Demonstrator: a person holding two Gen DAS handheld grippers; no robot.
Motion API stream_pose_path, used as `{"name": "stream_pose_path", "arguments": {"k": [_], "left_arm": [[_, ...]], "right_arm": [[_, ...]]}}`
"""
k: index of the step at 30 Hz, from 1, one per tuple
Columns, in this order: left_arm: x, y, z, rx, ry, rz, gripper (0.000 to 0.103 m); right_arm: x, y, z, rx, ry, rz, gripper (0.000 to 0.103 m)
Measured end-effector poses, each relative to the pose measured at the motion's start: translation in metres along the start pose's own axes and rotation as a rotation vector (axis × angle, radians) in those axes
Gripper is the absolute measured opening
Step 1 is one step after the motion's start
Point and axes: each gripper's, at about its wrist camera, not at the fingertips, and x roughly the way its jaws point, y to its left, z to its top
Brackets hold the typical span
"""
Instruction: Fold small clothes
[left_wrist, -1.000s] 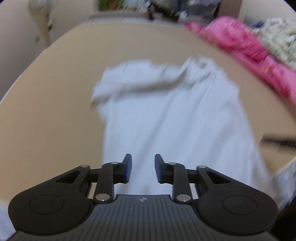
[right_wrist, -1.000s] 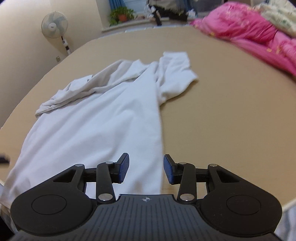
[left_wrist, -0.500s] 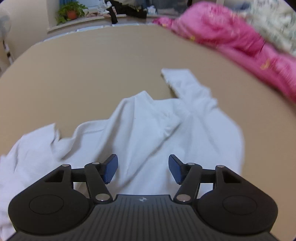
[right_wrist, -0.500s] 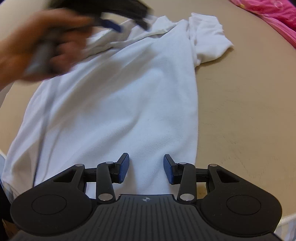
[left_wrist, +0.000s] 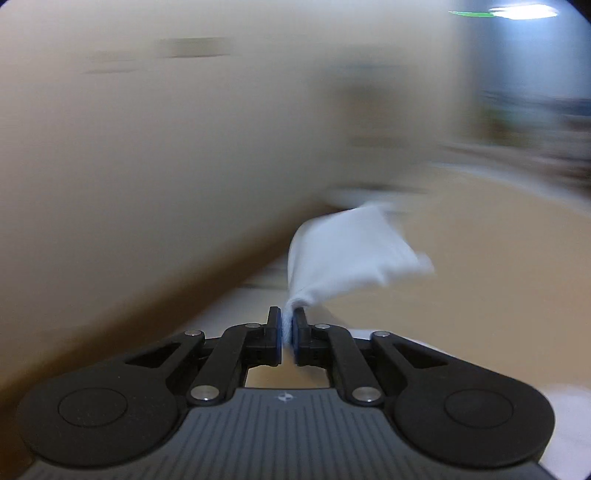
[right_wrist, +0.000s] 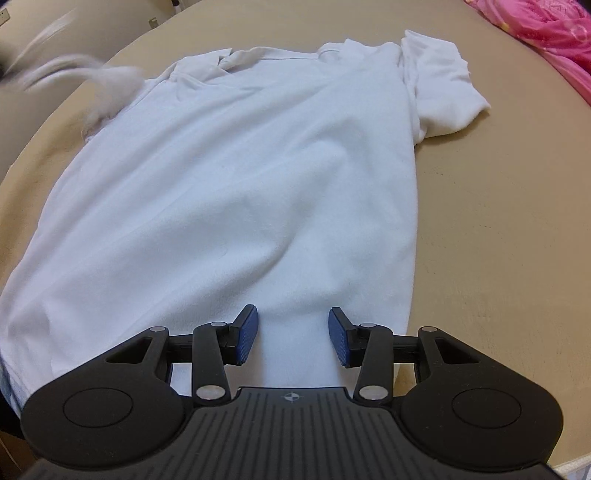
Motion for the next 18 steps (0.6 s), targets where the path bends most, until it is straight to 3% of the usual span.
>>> {"name": "stream_pose_path", "arguments": {"k": [1,2,4,7,10,11,13,14,15,16,17,18], "left_arm": [[0.022,0.029,0.001,-0.061,0.033,0.15,0.032],[0.034,0.055,-0.001,-0.141,0.063,0.223,0.031],[0.029,0.073,-0.009,-0.218,0.069,0.17,0.031],[0.008,0.042,-0.029,-0.207,0.146,-0.086,0.033],[-0.009,-0.018,-0.05,-0.161,0.321,-0.442,0.033],[-0.017,-0.043,-0.06,-0.128,0.354,-0.527,0.033],[-0.027,-0.088,-0.08,-0.007,0.373,-0.625,0.035],[-0.025,-0.109,-0.094,0.073,0.387,-0.599,0.035],[-0.018,-0.126,-0.107,0.141,0.435,-0.519,0.035],[-0.005,-0.138,-0.12,0.183,0.508,-0.458,0.035],[0.003,-0.141,-0.127,0.177,0.545,-0.449,0.036],[0.004,-0.14,-0.126,0.146,0.539,-0.45,0.037]], "right_arm": [[0.0,0.0,0.0,0.002,-0.002,-0.003,0.046],[0.0,0.001,-0.002,0.002,-0.005,-0.005,0.046],[-0.001,0.003,-0.004,0.001,-0.016,-0.012,0.046],[-0.001,0.005,-0.007,0.007,-0.033,-0.024,0.046],[-0.009,0.01,-0.012,0.029,-0.054,-0.038,0.046],[-0.013,0.009,-0.013,0.049,-0.075,-0.043,0.045],[-0.023,0.005,-0.011,0.095,-0.141,-0.058,0.037],[-0.033,0.0,-0.01,0.128,-0.196,-0.065,0.021],[-0.043,-0.005,-0.007,0.159,-0.248,-0.068,0.012],[-0.053,-0.01,-0.004,0.188,-0.303,-0.07,0.012],[-0.065,-0.017,0.002,0.21,-0.363,-0.066,0.013],[-0.074,-0.023,0.009,0.223,-0.411,-0.066,0.013]]}}
